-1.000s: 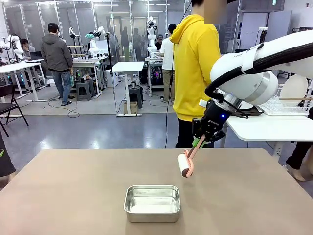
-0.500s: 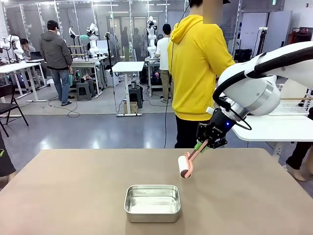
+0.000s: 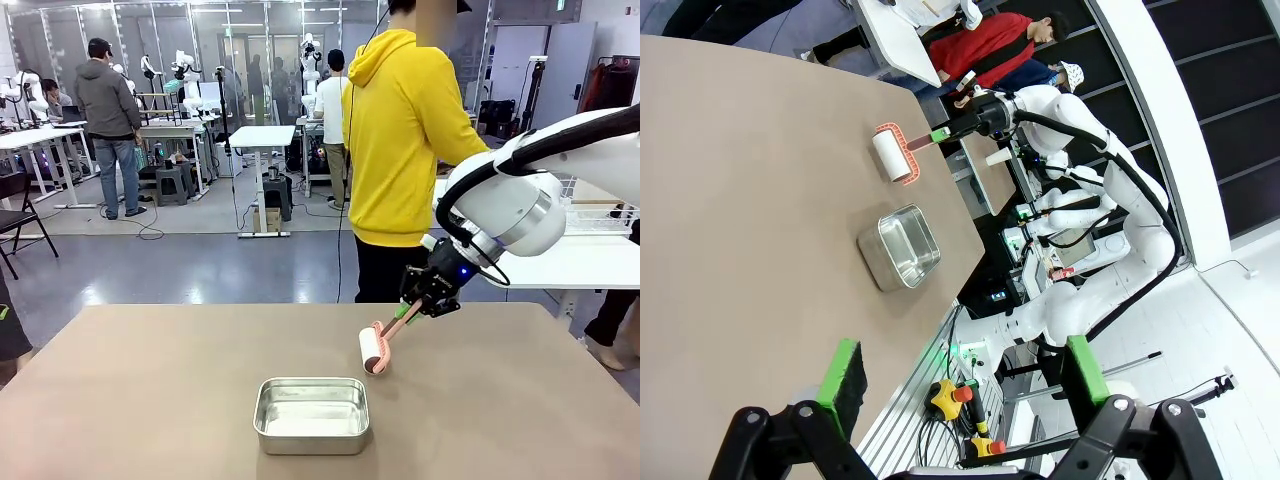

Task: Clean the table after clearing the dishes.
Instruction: When the right (or left) Handle tray is removed, use the right hand (or left hand) to clean the right (or left) side of the table with the Lint Roller.

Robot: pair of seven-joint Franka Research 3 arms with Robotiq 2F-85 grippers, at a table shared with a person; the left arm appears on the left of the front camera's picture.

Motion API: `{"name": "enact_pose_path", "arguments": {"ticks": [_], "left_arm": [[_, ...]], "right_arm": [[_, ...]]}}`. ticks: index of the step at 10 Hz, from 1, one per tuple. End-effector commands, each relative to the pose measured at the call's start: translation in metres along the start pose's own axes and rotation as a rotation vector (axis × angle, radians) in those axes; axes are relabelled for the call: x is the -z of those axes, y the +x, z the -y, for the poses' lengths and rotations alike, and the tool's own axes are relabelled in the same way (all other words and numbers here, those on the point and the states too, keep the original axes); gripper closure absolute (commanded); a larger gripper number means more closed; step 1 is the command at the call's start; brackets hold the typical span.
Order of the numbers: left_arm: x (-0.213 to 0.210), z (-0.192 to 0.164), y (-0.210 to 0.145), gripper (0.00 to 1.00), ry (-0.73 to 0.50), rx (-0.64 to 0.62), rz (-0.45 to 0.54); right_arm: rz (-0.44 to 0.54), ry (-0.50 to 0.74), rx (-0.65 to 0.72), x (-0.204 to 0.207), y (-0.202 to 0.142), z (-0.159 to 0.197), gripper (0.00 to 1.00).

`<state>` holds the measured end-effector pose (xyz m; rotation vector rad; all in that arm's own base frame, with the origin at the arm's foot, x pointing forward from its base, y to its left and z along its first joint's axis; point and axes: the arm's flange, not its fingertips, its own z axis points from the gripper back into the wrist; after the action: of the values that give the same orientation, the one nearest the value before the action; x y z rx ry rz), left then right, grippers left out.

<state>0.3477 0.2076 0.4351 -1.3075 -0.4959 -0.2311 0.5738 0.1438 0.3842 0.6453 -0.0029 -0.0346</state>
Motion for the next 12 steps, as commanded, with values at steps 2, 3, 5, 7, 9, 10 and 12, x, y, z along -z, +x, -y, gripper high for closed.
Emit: {"name": "enact_pose_path", "arguments": {"ticks": [2, 3, 5, 7, 9, 10, 12], "left_arm": [[-0.002, 0.005, -0.002, 0.00, 0.004, 0.001, -0.004], [-0.002, 0.005, -0.002, 0.00, 0.004, 0.001, -0.004], [-0.002, 0.005, -0.002, 0.00, 0.004, 0.001, -0.004], [-0.002, 0.005, -0.002, 0.00, 0.004, 0.001, -0.004], [-0.002, 0.005, -0.002, 0.00, 0.004, 0.001, -0.004], [-0.002, 0.005, -0.002, 0.00, 0.004, 0.001, -0.004], [-0.002, 0.005, -0.002, 0.00, 0.004, 0.001, -0.004]], "right_arm": [[0.033, 0.039, -0.031, 0.014, -0.002, 0.018, 0.79], [0.045, 0.036, -0.034, 0.020, -0.006, 0.026, 0.79], [0.062, -0.036, -0.064, 0.033, -0.015, 0.047, 0.79], [0.050, -0.013, -0.011, 0.029, -0.012, 0.065, 0.79], [0.061, -0.021, 0.005, 0.020, -0.012, 0.077, 0.79], [0.046, -0.026, 0.006, 0.015, -0.013, 0.086, 0.79], [0.045, -0.017, 0.007, 0.005, -0.013, 0.104, 0.79]]}}
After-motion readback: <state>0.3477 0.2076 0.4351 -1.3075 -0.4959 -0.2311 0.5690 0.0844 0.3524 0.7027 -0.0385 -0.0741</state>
